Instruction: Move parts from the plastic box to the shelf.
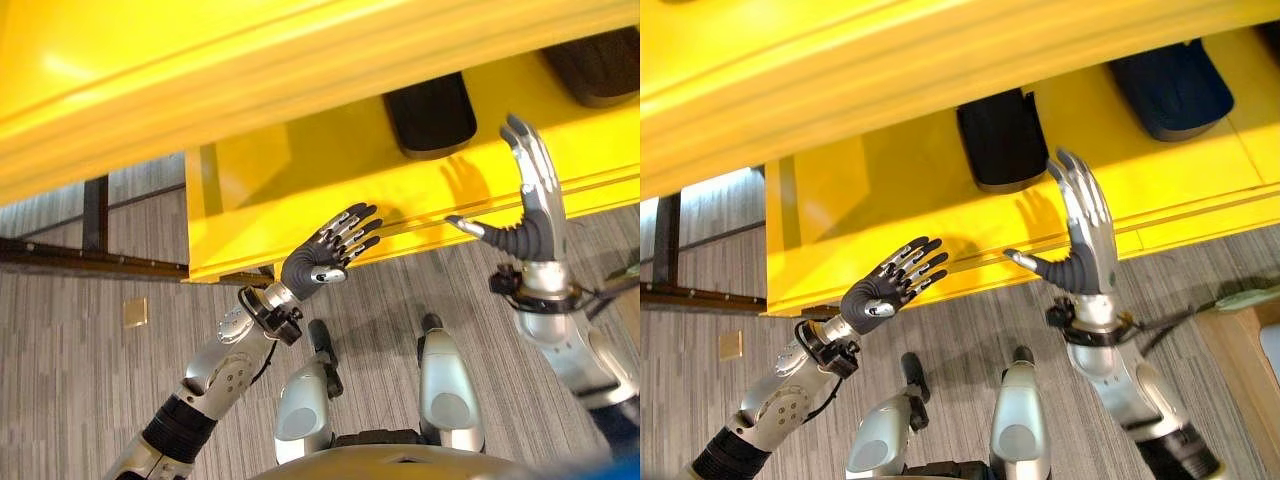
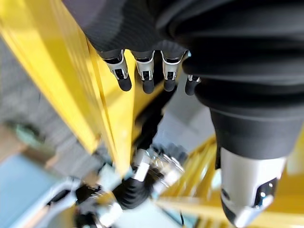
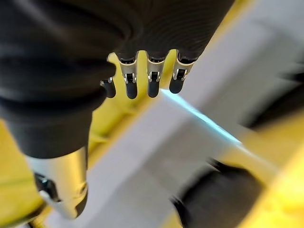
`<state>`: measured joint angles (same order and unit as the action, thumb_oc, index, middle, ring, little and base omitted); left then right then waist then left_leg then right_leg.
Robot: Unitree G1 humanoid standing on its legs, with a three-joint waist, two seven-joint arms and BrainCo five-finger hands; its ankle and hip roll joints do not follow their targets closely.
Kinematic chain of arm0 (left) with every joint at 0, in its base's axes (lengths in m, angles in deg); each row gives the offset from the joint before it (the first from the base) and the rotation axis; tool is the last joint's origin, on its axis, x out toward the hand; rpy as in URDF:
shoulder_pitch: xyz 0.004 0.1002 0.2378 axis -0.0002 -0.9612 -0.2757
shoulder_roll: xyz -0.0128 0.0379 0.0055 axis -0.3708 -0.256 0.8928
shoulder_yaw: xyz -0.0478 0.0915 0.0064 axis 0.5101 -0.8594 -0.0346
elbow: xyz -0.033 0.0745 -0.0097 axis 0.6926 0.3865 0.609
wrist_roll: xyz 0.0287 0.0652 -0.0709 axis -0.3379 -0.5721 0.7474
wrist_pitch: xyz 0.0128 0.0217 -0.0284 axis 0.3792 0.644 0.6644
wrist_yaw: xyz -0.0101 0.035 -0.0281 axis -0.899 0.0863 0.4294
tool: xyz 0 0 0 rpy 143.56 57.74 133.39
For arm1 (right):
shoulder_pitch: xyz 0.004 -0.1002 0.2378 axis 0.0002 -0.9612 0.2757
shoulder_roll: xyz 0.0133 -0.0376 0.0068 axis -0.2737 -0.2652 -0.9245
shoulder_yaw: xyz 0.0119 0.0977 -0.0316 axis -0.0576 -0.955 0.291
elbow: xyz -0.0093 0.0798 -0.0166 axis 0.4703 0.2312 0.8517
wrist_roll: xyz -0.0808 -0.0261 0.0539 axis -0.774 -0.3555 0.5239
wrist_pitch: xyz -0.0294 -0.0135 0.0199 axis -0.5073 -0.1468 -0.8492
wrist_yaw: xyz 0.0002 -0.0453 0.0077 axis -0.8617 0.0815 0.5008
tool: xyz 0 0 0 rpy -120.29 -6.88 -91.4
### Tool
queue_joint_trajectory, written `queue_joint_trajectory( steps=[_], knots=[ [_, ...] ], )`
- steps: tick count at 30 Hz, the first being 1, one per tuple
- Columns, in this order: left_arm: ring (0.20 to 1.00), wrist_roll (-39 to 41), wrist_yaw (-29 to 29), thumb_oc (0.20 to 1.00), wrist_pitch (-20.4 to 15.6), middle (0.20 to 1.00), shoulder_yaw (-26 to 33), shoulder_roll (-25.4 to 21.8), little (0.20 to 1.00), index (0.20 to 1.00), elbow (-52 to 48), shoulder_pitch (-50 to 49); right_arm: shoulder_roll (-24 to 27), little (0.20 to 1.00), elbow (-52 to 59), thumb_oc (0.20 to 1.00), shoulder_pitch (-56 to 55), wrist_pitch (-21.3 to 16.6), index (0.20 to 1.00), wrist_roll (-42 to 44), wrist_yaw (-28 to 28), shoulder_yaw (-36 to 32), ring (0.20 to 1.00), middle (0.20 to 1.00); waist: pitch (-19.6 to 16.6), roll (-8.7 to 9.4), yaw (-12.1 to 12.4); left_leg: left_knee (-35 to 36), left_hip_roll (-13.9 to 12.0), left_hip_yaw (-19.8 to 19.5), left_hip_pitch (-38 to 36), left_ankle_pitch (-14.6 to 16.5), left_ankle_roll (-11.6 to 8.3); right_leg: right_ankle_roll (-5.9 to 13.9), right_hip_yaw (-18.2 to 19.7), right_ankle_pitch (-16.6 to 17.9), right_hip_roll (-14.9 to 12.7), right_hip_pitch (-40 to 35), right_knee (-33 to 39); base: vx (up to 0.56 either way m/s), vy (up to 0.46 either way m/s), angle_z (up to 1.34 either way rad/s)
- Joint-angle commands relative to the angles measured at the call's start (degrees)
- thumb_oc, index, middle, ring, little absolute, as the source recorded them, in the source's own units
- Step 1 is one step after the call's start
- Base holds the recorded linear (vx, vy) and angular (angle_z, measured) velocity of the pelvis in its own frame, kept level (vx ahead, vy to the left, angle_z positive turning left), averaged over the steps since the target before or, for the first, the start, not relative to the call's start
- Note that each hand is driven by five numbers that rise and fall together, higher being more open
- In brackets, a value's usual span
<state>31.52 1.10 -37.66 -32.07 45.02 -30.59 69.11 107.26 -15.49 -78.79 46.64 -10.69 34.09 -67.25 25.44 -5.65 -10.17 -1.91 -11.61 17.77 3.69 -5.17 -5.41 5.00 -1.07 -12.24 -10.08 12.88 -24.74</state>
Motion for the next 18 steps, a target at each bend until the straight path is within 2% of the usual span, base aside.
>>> queue_joint_trajectory(
  steps=[1,2,4,6,8,11,13,14,16,17,18],
  knots=[
    [1.0,-0.21,10.44,1.0,-1.71,1.0,-0.57,-2.73,1.0,1.0,-2.28,-2.23,1.31,1.0,0.49,1.0,1.36,-6.27,1.0,13.42,-10.03,-0.45,1.0,1.0,-4.53,2.86,-1.75,-4.89,-3.41,2.72,-3.61,5.66,1.08,0.99,-4.41,3.53,-2.55,-3.98,4.36,0.12,0.193,-0.36],
    [1.0,-1.73,11.55,1.0,-1.63,1.0,-1.07,-3.24,1.0,1.0,-1.79,-2.52,1.74,1.0,-0.1,1.0,0.62,-5.92,1.0,15.35,-11.48,-0.39,1.0,1.0,-4.93,2.96,-2.12,-4.73,-3.2,3.36,-4.06,5.78,1.27,1.2,-4.39,3.87,-2.72,-4.56,5.07,0.17,0.306,-0.31],
    [1.0,-8.83,13.22,1.0,-2.7,1.0,-3.65,-5.57,1.0,1.0,-0.13,-2.42,2.29,1.0,-1.87,1.0,-0.94,-1.74,1.0,24.09,-12.61,-0.78,1.0,1.0,-5.99,3.36,-3.13,-4.92,-2.58,5.06,-5.06,6.55,1.95,2.01,-4.42,4.68,-3.12,-5.92,6.46,0.12,0.286,-0.25],
    [1.0,-10.34,14.8,1.0,-2.48,1.0,-5.42,-7.03,1.0,1.0,0.57,-1.79,1.36,1.0,-3.84,1.0,-0.9,-0.63,1.0,29.87,-12.98,-1.19,1.0,1.0,-6.37,3.61,-3.54,-5.71,-2.14,6.04,-5.33,7.25,2.44,2.56,-4.59,5.1,-3.61,-6.63,6.9,0.11,0.22,-0.19],
    [1.0,-10.21,16.24,1.0,-2.09,1.0,-6.66,-7.65,1.0,1.0,0.97,-1.03,0.24,1.0,-4.42,1.0,-0.94,0.64,1.0,31.15,-12.5,-1.65,1.0,1.0,-6.67,4.03,-4.08,-6.72,-1.6,6.52,-5.88,8.77,2.46,3.6,-4.85,4.49,-4.63,-7.63,6.89,0.1,0.201,-0.18],
    [1.0,-11.19,17.6,1.0,0.67,1.0,-8.91,-7.81,1.0,1.0,1.67,2.42,-2.07,1.0,-5.41,1.0,-0.32,5.68,1.0,29.1,-12.14,-2.27,1.0,1.0,-6.48,4.61,-5.01,-9.28,-1.66,9.46,-5.62,10.31,3.68,4.8,-5.2,6.25,-6.26,-8.2,7.99,-0.01,0.298,-0.23],
    [1.0,-10.93,18.2,1.0,0.78,1.0,-9.7,-7.58,1.0,1.0,2.54,4.02,-2.99,1.0,-6.4,1.0,-0.55,6.74,1.0,26.53,-10.73,-2.63,1.0,1.0,-6.2,4.87,-5.55,-9.78,-1.28,10.82,-5.67,10.82,4.25,5.27,-4.76,7.48,-6.93,-8.0,8.43,-0.05,0.225,-0.32],
    [1.0,-9.37,19.26,1.0,0.73,1.0,-10.23,-7.42,1.0,1.0,3.1,5.11,-3.5,1.0,-7.37,1.0,-1.01,7.0,1.0,19.67,-6.49,-3.56,1.0,1.0,-6.05,5.17,-6.09,-10.09,-0.78,12.27,-5.74,11.37,4.75,5.66,-4.79,9.23,-7.72,-8.07,9.61,-0.04,0.182,-0.35],
    [1.0,-6.96,15.81,1.0,1.6,1.0,-10.1,-5.65,1.0,1.0,3.68,5.52,-3.2,1.0,-7.51,1.0,-0.24,8.11,1.0,18.51,-7.35,-3.61,1.0,1.0,-5.97,5.64,-6.15,-9.26,-0.37,15.49,-7.18,11.79,5.12,6.41,-7.33,13.34,-8.77,-7.97,12.38,-0.02,0.161,-0.59],
    [1.0,-9.78,13.11,1.0,0.89,1.0,-10.15,-3.87,1.0,1.0,5.53,4.82,-4.13,1.0,-7.57,1.0,1.09,8.69,1.0,18.21,-9.24,-2.48,1.0,1.0,-5.82,5.92,-5.41,-8.65,-0.25,17.97,-8.62,12.31,5.27,6.87,-10.39,15.5,-9.41,-6.97,11.92,-0.03,0.051,-0.97],
    [1.0,-11.87,12.31,1.0,0.12,1.0,-10.2,-3.29,1.0,1.0,6.85,3.68,-4.64,1.0,-7.63,1.0,1.95,9.03,1.0,18.44,-9.87,-1.83,1.0,1.0,-5.79,5.98,-4.88,-8.19,-0.3,19.12,-9.2,12.29,5.4,7.01,-12.18,15.81,-9.3,-6.41,10.48,-0.05,-0.004,-1.22]
  ],
)
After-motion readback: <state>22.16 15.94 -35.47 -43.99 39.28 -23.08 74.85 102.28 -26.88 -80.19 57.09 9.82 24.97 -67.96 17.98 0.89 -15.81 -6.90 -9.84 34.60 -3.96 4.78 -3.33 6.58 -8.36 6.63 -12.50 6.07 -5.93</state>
